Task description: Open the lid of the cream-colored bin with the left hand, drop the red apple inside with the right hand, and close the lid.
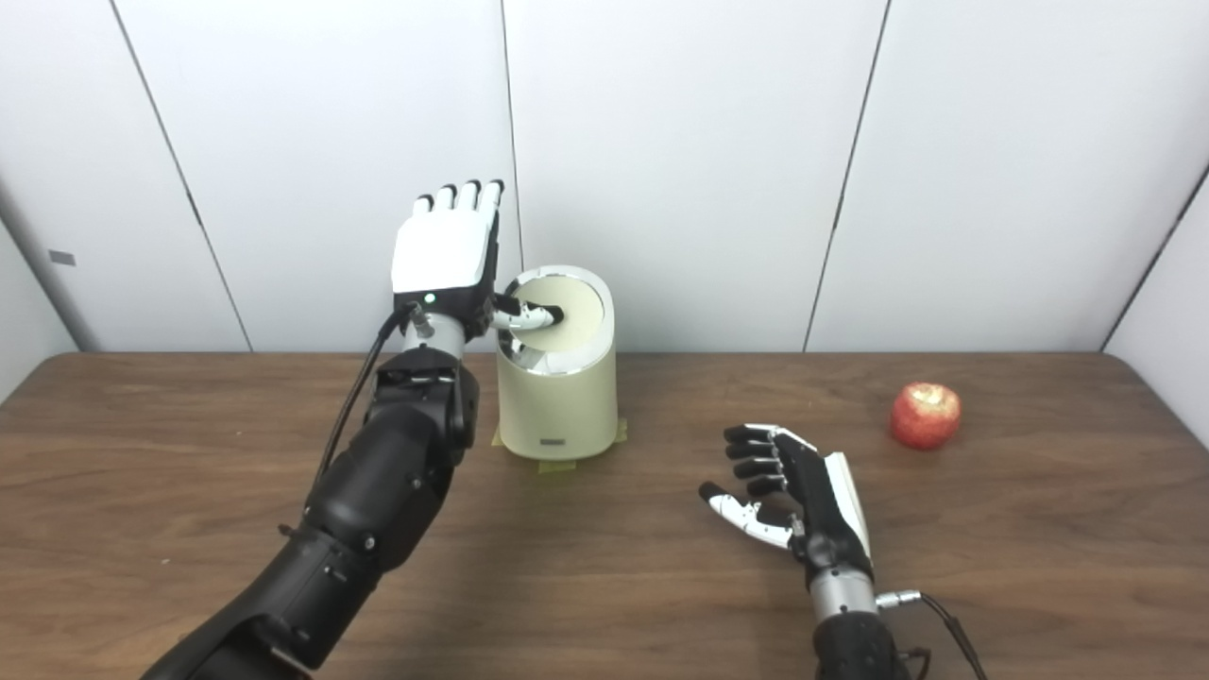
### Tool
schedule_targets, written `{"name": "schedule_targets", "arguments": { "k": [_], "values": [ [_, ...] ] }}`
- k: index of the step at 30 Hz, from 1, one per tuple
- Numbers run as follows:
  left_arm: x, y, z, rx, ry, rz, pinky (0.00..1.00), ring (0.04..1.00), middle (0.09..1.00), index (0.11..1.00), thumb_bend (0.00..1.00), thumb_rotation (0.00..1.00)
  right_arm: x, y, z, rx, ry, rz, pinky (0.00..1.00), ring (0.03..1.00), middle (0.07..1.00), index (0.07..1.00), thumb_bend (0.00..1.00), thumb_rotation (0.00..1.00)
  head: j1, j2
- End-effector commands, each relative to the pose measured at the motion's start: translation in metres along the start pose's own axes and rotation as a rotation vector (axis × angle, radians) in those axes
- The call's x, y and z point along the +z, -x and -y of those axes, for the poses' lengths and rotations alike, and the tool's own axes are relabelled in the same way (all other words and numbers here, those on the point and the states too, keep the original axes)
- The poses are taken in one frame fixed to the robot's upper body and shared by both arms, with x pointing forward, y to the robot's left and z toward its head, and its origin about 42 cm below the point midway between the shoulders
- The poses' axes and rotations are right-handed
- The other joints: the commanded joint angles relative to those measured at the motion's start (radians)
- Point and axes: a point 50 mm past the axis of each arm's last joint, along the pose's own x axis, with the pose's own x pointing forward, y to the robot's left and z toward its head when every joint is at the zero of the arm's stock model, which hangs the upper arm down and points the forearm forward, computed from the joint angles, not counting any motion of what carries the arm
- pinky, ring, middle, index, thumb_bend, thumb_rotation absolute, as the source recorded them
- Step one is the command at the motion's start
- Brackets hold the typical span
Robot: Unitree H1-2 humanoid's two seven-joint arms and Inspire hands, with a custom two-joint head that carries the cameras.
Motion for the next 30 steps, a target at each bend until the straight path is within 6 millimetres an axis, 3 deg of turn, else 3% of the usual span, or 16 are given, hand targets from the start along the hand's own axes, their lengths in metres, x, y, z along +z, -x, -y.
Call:
{"name": "schedule_targets", "arguments": {
  "k": [1,2,3,4,5,7,16,22,25,30],
  "values": [
    [-0.010,0.001,0.010,-0.032,0.012,-0.038,1.00,1.000,1.000,1.000,0.77,0.29,0.008,-0.003,-0.002,0.014,-0.001,0.011,0.55,0.633,0.657,0.648,0.32,0.06,-0.001,0.002],
    [-0.010,0.001,0.011,-0.027,0.022,-0.042,1.00,1.000,1.000,1.000,0.73,0.42,0.008,-0.003,-0.002,0.013,-0.004,0.007,0.56,0.636,0.658,0.648,0.32,0.06,-0.001,0.002],
    [-0.010,0.002,0.009,-0.002,0.046,-0.042,1.00,1.000,1.000,1.000,0.71,0.50,0.008,-0.003,-0.001,0.014,-0.002,0.005,0.56,0.637,0.659,0.648,0.32,0.06,0.000,0.003],
    [-0.009,0.004,0.007,0.027,0.077,-0.034,1.00,1.000,1.000,1.000,0.65,0.75,0.007,-0.003,-0.001,0.017,-0.002,0.008,0.57,0.645,0.665,0.649,0.32,0.07,0.001,0.002],
    [-0.008,0.006,0.005,0.048,0.100,-0.029,1.00,1.000,1.000,1.000,0.62,0.87,0.007,-0.004,-0.001,0.020,-0.001,0.011,0.57,0.648,0.667,0.650,0.32,0.06,0.001,0.002],
    [-0.006,0.011,0.000,0.084,0.181,-0.011,1.00,1.000,1.000,1.000,0.60,0.97,0.006,-0.005,-0.001,0.026,-0.006,0.010,0.58,0.654,0.673,0.654,0.31,0.05,0.003,0.000],
    [-0.002,0.036,-0.014,0.130,0.592,0.064,1.00,1.000,1.000,1.000,0.60,1.00,0.005,-0.007,-0.003,0.032,0.022,0.001,0.55,0.643,0.663,0.645,0.32,0.02,0.001,-0.012],
    [-0.020,0.057,-0.013,0.116,0.689,0.086,1.00,1.000,1.000,1.000,0.62,1.00,0.005,-0.008,-0.002,0.037,-0.001,-0.013,0.58,0.665,0.680,0.650,0.33,0.08,0.007,-0.015],
    [-0.033,0.069,-0.006,0.109,0.722,0.102,1.00,1.000,1.000,1.000,0.62,1.00,0.005,-0.007,-0.002,0.038,-0.001,0.015,0.59,0.660,0.676,0.652,0.32,0.02,0.006,-0.017],
    [-0.059,0.094,0.006,0.080,0.896,0.131,1.00,1.000,1.000,0.998,0.51,1.00,0.007,-0.006,-0.002,0.032,0.043,0.039,0.57,0.650,0.675,0.662,0.30,0.05,0.012,-0.018]
  ]
}}
